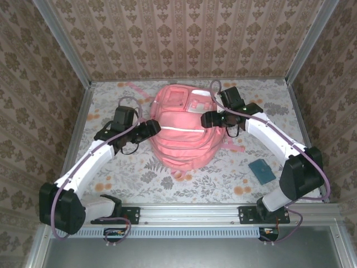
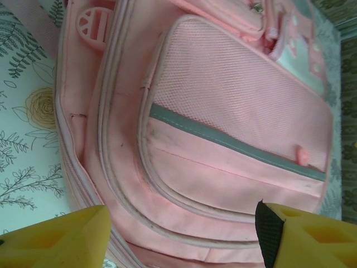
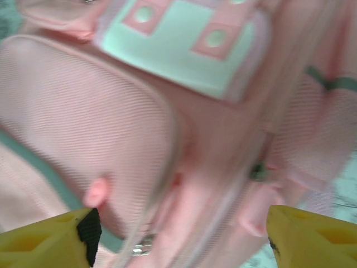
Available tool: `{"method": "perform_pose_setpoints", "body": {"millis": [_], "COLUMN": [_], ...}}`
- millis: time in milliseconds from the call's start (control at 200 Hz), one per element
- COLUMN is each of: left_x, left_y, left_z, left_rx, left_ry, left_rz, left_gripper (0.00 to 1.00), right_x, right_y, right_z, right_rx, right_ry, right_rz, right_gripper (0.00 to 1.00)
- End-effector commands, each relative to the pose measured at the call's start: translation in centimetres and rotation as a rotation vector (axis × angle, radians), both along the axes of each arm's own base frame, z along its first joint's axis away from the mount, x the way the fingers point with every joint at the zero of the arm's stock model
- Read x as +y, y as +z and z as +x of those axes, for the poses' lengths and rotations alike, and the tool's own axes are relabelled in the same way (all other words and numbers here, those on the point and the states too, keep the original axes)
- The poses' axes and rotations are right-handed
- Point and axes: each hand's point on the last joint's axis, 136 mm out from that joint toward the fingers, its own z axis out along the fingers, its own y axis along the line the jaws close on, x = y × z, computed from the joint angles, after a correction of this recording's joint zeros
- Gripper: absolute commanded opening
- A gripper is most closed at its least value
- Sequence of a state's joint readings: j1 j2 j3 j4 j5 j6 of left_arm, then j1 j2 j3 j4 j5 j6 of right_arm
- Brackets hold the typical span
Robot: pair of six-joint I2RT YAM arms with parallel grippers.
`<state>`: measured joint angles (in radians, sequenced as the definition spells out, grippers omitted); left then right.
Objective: Pack books, pencil case, and school supplies into a backpack
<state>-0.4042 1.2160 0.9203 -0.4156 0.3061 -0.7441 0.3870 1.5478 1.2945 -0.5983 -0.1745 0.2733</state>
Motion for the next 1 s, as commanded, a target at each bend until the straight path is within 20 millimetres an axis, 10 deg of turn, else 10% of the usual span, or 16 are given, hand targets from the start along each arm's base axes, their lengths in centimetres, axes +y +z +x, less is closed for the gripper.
{"method": "perform_pose_setpoints", "body": {"millis": [0,370,645,995], "left_x": [-0.7,-8.1,-15.2,-16.3], "left_y": [0.7,1.0,-2.0,-5.8], "left_z": [1.7,5.5,8.4,10.7], "left_rx": [-0.062,-0.096,-0.011,0.087], "left_ry": [-0.049,-0.227,-0.266,-0.176], "left_rz": [0.02,-0.007,0.059,0.086], "left_gripper": [0.7,0.41,0.22,0.11], "right_x": [3.4,4.9,5.0,4.2], "right_y": [-0.2,-2.1,-3.2,-1.1], "right_z": [-0.4,0.9,-1.7,-6.2], "right_rx": [0.06,0.079,0.112,0.111], "right_ry": [0.119,0.275,0.362,0.368], "right_rz": [0.136,0.136,0.144,0.214], "right_gripper": [0.83,0.89,0.84,0.81]}}
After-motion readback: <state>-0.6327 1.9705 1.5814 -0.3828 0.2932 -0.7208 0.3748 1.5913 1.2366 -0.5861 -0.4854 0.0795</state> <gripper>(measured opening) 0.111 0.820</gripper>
